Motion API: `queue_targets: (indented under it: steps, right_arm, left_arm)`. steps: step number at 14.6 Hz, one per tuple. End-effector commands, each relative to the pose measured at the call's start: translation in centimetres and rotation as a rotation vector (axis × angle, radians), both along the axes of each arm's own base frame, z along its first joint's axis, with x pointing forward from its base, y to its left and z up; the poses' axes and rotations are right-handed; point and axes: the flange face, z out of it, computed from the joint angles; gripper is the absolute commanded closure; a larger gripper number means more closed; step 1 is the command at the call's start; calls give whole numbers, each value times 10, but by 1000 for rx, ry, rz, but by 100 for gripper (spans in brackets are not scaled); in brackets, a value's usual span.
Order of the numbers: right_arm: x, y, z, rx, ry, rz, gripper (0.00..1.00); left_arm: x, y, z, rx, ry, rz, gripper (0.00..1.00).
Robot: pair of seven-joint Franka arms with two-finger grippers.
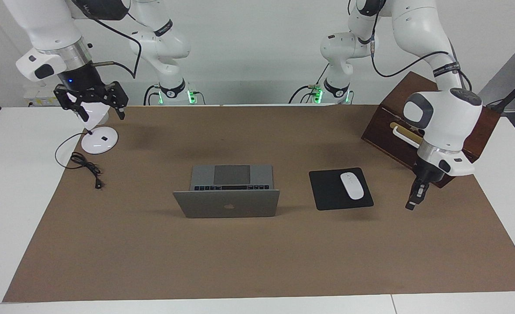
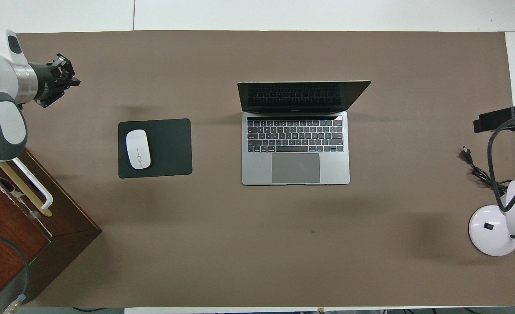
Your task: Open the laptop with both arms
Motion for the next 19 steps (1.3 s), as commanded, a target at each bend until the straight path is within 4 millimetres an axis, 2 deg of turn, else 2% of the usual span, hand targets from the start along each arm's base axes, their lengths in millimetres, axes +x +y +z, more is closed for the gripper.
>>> queue_targets:
  steps: [1,7,8,10,12,15,16,17,18,19]
  right_arm:
    - [-7,-4,-1,-6,-10,-5,0]
    - [-8,1,-3,-3,1,-37,0]
    - [-8,1,-2,-3,1,-37,0]
    - [-8,1,-1,-3,-4,-37,0]
    - [-8,1,-1,-5,-2,-35,0]
    - [-9,1,0,-8,8,-35,0]
    - [-10,1,0,-7,13,-35,0]
    - [-10,1,0,-8,12,-34,0]
    - [-10,1,0,-7,12,-35,0]
    - [-10,1,0,-7,12,-35,0]
  left_arm:
    - [-10,6,12,41,82,-35,100]
    - [-40,29,47,77,198,-50,100]
    - [-47,29,54,100,222,-96,100]
    - [-63,34,77,126,250,-164,100]
    - [-81,48,99,141,265,-227,100]
    - [-104,47,128,148,284,-268,100]
    - [-106,46,129,149,285,-269,99]
    - [-106,43,128,150,279,-272,82]
    - [-107,36,124,148,282,-265,11]
    - [-108,35,123,152,265,-268,0]
